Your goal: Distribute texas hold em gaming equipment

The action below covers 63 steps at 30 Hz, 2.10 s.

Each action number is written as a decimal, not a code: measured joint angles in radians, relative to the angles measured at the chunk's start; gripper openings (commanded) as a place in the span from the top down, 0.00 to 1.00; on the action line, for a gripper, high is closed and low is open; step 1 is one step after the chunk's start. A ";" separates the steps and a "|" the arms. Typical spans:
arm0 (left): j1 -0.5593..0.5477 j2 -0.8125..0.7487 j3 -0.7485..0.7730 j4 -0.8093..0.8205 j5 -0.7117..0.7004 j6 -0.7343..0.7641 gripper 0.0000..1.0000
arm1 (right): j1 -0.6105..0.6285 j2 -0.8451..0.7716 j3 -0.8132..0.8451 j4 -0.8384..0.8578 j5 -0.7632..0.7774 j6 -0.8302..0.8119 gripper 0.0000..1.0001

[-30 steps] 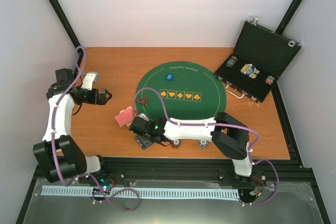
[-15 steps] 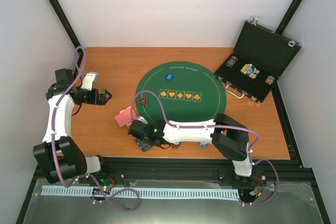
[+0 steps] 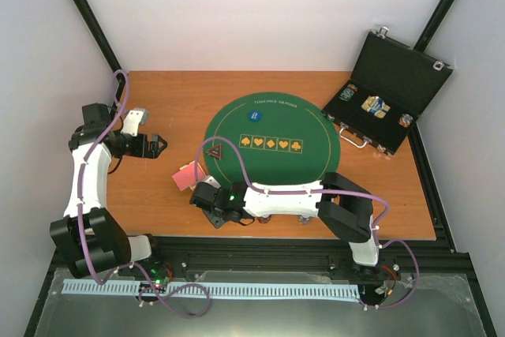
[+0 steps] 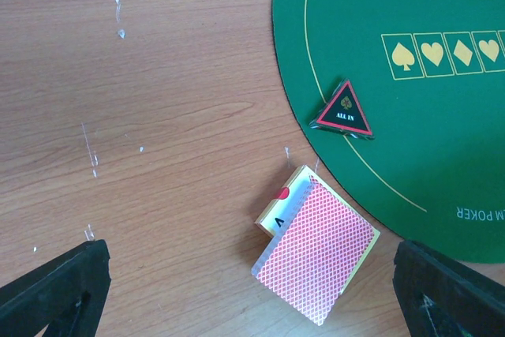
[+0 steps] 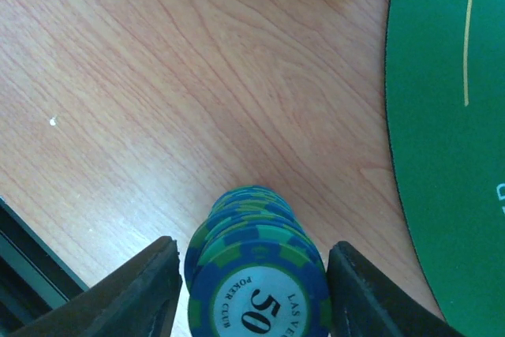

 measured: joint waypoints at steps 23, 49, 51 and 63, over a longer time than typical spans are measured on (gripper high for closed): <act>0.000 -0.012 0.000 -0.001 0.004 0.002 0.00 | 0.000 0.009 0.083 -0.051 0.019 -0.027 0.79; 0.009 0.038 0.078 -0.026 0.012 -0.025 0.00 | -0.311 0.356 0.498 -0.142 -0.024 -0.156 0.83; 0.009 0.038 0.084 -0.026 0.013 -0.025 0.00 | -0.309 0.392 0.522 -0.148 -0.037 -0.157 0.83; 0.013 0.037 0.086 -0.026 0.016 -0.025 0.00 | -0.306 0.409 0.531 -0.158 -0.071 -0.152 0.56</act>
